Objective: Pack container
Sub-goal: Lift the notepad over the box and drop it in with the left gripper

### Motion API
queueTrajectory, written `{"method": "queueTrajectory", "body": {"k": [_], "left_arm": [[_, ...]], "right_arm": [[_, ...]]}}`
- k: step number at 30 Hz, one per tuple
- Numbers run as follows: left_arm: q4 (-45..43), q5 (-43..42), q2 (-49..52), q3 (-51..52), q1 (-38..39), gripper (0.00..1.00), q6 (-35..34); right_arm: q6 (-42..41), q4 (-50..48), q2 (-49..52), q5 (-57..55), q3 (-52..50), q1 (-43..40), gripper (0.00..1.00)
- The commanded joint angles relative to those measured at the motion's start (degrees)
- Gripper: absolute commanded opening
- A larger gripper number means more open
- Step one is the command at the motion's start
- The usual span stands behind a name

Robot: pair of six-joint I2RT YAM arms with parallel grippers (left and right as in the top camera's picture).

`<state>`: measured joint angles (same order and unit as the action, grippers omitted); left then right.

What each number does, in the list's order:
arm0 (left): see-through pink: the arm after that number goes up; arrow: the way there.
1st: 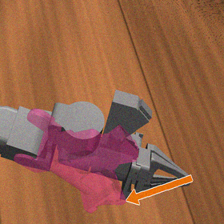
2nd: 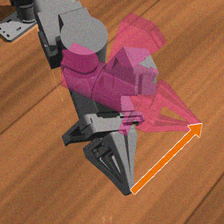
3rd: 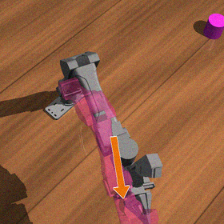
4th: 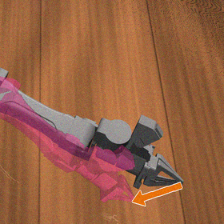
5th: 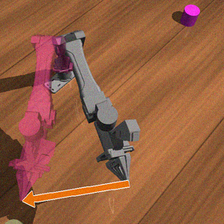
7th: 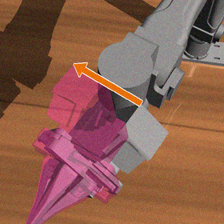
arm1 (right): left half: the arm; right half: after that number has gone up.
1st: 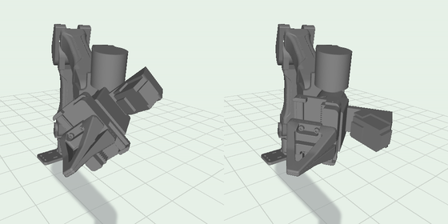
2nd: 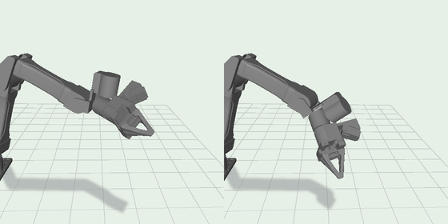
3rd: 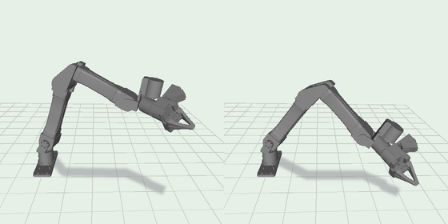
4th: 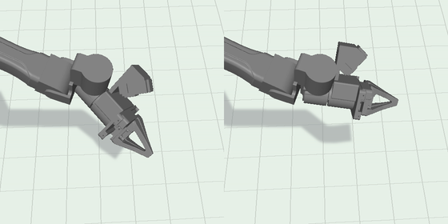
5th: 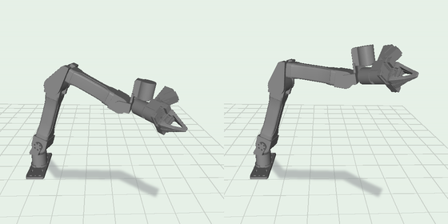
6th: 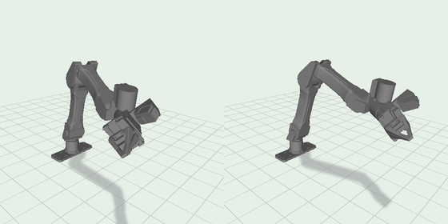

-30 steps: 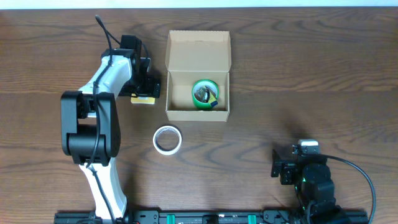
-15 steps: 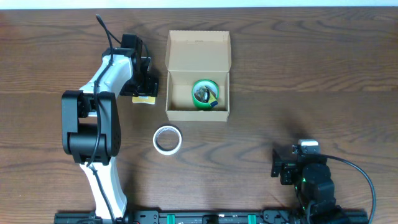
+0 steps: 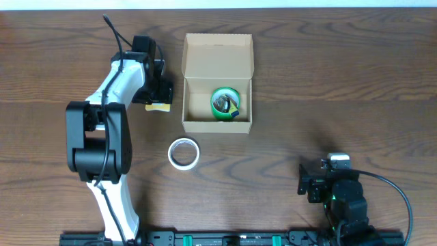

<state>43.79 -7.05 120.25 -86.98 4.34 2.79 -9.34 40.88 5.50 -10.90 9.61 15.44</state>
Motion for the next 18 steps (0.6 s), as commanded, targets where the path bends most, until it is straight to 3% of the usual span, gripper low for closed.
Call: {"method": "queueTrajectory", "body": {"k": [1,8,18], "left_arm": [[0.1,1.6,-5.1,-0.3,0.1,0.38,-0.7],[-0.1,2.6,-16.1,-0.3,0.1,0.36,-0.7],[-0.6,2.3,-24.2,-0.3,3.3,0.31,-1.6]], "right_arm": [[0.9,0.0,-0.3,0.0,-0.2,-0.4,0.99],[0.9,0.0,-0.3,0.0,-0.2,-0.4,0.99],[0.9,0.0,-0.3,0.0,-0.2,-0.4,0.99]]}}
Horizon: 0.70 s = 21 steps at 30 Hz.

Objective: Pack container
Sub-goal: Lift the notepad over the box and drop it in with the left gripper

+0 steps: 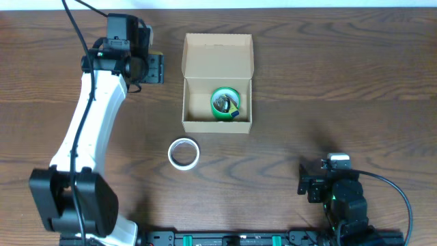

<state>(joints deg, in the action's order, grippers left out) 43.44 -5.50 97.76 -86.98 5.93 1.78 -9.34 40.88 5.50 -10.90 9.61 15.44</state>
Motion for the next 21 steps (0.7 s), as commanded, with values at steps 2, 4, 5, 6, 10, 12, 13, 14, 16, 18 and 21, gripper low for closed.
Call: {"method": "queueTrajectory", "body": {"k": [2,4,5,6,10,12,13,14,16,18,21], "left_arm": [[-0.9,0.6,-2.0,-0.5,5.5,0.32,-0.7],[-1.4,0.5,-1.9,-0.6,8.7,0.33,-0.7],[-2.0,0.5,-1.9,-0.6,11.0,0.34,-0.7],[-2.3,0.5,-1.9,-0.6,12.7,0.35,-0.7],[-3.4,0.6,-1.0,-0.6,19.8,0.39,-2.5],[-2.9,0.5,0.5,-0.6,21.3,0.4,-4.4],[-2.3,-0.5,1.6,-0.6,21.5,0.39,-5.3],[-1.6,-1.6,2.6,-0.6,21.5,0.4,-6.2],[-0.3,-1.8,3.7,-0.6,21.4,0.4,-8.0],[0.3,-1.9,5.4,-0.5,21.4,0.4,-8.9],[0.3,-1.8,8.7,-0.5,21.4,0.41,-11.2]], "right_arm": [[0.9,0.0,-0.3,0.0,-0.2,-0.4,0.99],[0.9,0.0,-0.3,0.0,-0.2,-0.4,0.99],[0.9,0.0,-0.3,0.0,-0.2,-0.4,0.99],[0.9,0.0,-0.3,0.0,-0.2,-0.4,0.99],[0.9,0.0,-0.3,0.0,-0.2,-0.4,0.99],[0.9,0.0,-0.3,0.0,-0.2,-0.4,0.99],[0.9,0.0,-0.3,0.0,-0.2,-0.4,0.99],[0.9,0.0,-0.3,0.0,-0.2,-0.4,0.99],[0.9,0.0,-0.3,0.0,-0.2,-0.4,0.99],[0.9,0.0,-0.3,0.0,-0.2,-0.4,0.99],[0.9,0.0,-0.3,0.0,-0.2,-0.4,0.99]]}}
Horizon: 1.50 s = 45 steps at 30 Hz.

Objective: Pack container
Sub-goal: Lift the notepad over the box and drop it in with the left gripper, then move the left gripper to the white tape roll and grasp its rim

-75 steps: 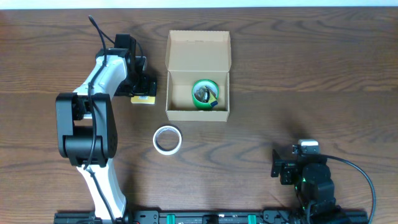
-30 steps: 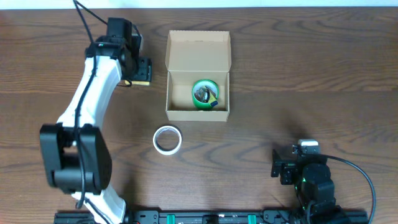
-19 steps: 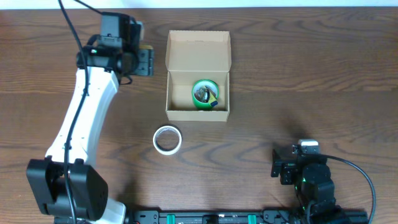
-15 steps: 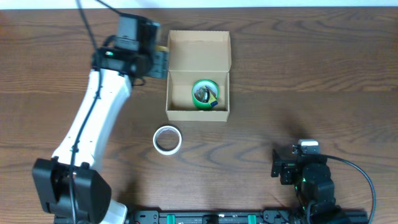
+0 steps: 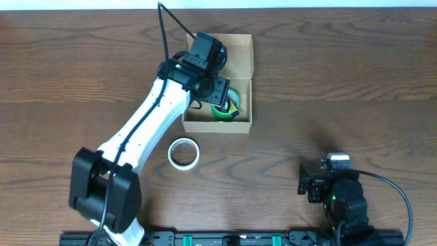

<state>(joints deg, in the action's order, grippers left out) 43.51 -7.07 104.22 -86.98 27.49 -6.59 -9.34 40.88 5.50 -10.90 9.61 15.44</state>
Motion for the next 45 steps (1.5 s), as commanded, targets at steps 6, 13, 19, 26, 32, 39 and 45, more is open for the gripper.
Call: {"method": "queueTrajectory", "body": {"k": [6,13,19,26,32,39,45], "left_arm": [[0.2,0.4,5.0,-0.4,-1.2,0.43,-3.8],[0.1,0.4,7.7,-0.4,-3.1,0.54,-4.5],[-0.5,0.5,7.9,-0.4,-3.1,0.76,-5.0],[-0.5,0.4,7.9,-0.4,-3.1,0.82,-5.0],[-0.6,0.5,7.9,-0.4,-3.1,0.95,-5.0],[-0.9,2.0,3.6,-2.0,-3.1,0.98,-5.1],[1.4,5.2,-12.4,-2.1,-3.1,0.97,-6.3]], "right_arm": [[0.9,0.0,-0.3,0.0,-0.2,-0.4,0.99],[0.9,0.0,-0.3,0.0,-0.2,-0.4,0.99],[0.9,0.0,-0.3,0.0,-0.2,-0.4,0.99],[0.9,0.0,-0.3,0.0,-0.2,-0.4,0.99],[0.9,0.0,-0.3,0.0,-0.2,-0.4,0.99],[0.9,0.0,-0.3,0.0,-0.2,-0.4,0.99],[0.9,0.0,-0.3,0.0,-0.2,-0.4,0.99]]}}
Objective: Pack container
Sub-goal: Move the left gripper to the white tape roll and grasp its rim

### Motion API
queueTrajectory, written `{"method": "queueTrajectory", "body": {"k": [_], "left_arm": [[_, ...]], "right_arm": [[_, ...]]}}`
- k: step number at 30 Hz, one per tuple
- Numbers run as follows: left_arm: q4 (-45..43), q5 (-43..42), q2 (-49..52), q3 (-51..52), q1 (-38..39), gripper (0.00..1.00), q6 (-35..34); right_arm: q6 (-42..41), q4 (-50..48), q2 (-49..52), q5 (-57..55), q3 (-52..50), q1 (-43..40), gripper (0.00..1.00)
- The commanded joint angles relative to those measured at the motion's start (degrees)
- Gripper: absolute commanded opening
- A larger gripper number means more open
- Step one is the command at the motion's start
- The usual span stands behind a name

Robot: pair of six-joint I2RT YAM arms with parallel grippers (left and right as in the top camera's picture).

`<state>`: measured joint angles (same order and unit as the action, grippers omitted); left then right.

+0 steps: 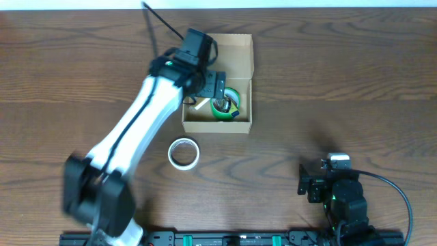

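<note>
An open cardboard box stands at the middle back of the table, its lid folded away. Inside lie a green tape roll with a dark item on it, and a pale yellowish piece on the box floor at the left. My left gripper hovers over the box's left half, just above that piece and apart from it, fingers open. A white tape roll lies on the table in front of the box. My right gripper rests near the front right.
The left arm stretches diagonally from the front left up to the box, passing left of the white roll. The right arm's base and cable sit at the front right edge.
The left gripper has shifted slightly left and back over the box. A pale yellowish piece now lies on the box floor beside the green roll. The right arm is unchanged.
My left gripper was down on a yellowish piece on the table left of the box. Then it stood raised farther back with that spot bare. Then it was over the box, and now the piece lies inside.
</note>
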<state>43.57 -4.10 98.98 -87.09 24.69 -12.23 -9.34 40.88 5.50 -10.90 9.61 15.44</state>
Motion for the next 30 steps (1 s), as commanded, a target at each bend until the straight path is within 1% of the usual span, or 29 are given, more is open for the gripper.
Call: {"method": "queueTrajectory", "body": {"k": [1,4,7,9,12,13,17,19,20,23,24,26,30], "left_arm": [[2.5,2.2,-8.8,-2.0,-0.3,0.96,-0.7],[7.8,1.8,-14.1,-1.2,-0.1,0.95,-0.7],[9.3,1.7,-17.6,1.9,0.4,0.95,-1.6],[8.7,1.8,-21.4,7.0,0.5,0.95,-4.3],[7.0,1.8,-30.8,18.5,0.5,0.96,-12.7],[7.0,2.2,-33.5,21.1,0.5,0.96,-15.2],[7.3,5.4,-41.9,29.8,0.5,0.99,-28.8],[7.3,6.1,-43.1,33.0,0.5,0.99,-33.7],[7.3,6.4,-43.1,35.7,0.5,0.98,-38.2],[7.1,7.8,-42.2,39.9,0.5,0.98,-47.1],[6.7,8.2,-41.8,41.4,0.5,1.0,-49.7],[3.3,8.1,-40.5,45.0,0.4,1.0,-52.8],[-2.4,7.4,-38.5,49.0,0.4,1.0,-55.2]], "right_arm": [[0.9,0.0,-0.3,0.0,-0.2,-0.4,0.99],[0.9,0.0,-0.3,0.0,-0.2,-0.4,0.99],[0.9,0.0,-0.3,0.0,-0.2,-0.4,0.99],[0.9,0.0,-0.3,0.0,-0.2,-0.4,0.99],[0.9,0.0,-0.3,0.0,-0.2,-0.4,0.99],[0.9,0.0,-0.3,0.0,-0.2,-0.4,0.99],[0.9,0.0,-0.3,0.0,-0.2,-0.4,0.99],[0.9,0.0,-0.3,0.0,-0.2,-0.4,0.99],[0.9,0.0,-0.3,0.0,-0.2,-0.4,0.99],[0.9,0.0,-0.3,0.0,-0.2,-0.4,0.99],[0.9,0.0,-0.3,0.0,-0.2,-0.4,0.99],[0.9,0.0,-0.3,0.0,-0.2,-0.4,0.99],[0.9,0.0,-0.3,0.0,-0.2,-0.4,0.99]]}}
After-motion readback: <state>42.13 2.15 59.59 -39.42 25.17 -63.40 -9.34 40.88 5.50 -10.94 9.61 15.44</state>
